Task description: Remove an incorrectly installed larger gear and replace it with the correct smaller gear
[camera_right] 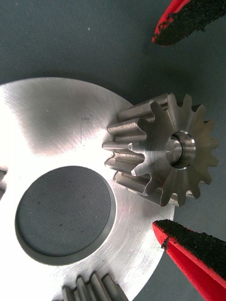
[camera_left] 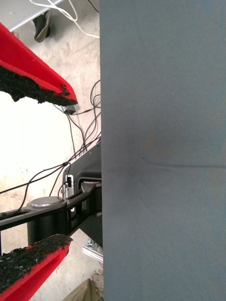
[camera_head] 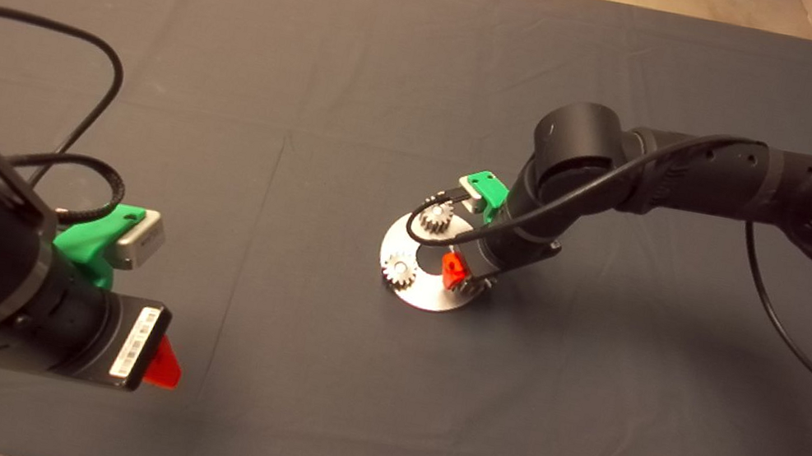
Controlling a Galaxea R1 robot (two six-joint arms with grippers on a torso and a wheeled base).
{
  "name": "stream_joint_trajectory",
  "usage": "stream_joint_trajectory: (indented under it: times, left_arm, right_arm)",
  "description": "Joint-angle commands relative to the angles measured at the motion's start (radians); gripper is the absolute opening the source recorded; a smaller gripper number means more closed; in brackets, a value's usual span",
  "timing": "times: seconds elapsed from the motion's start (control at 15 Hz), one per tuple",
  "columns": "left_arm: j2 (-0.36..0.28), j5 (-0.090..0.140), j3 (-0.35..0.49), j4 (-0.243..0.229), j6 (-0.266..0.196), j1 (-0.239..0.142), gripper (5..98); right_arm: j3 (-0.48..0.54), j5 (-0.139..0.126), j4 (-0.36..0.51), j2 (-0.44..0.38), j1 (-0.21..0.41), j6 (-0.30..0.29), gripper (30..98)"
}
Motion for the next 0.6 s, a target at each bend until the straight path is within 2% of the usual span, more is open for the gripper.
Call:
stream_joint_trajectory:
  times: [0.0, 0.4, 0.53]
  left_arm:
    - [-0.006, 0.132, 0.014, -0.016, -0.006, -0.016, 69.0]
    - [-0.006, 0.132, 0.014, -0.017, -0.006, -0.016, 69.0]
    - [-0.006, 0.132, 0.015, -0.017, -0.006, -0.016, 69.0]
  right_arm:
    - [-0.006, -0.127, -0.053, 0.005, 0.015, -0.006, 97.7]
    - [-0.012, -0.127, -0.053, 0.005, 0.015, -0.006, 94.7]
    - [-0.013, -0.127, -0.053, 0.007, 0.015, -0.004, 88.7]
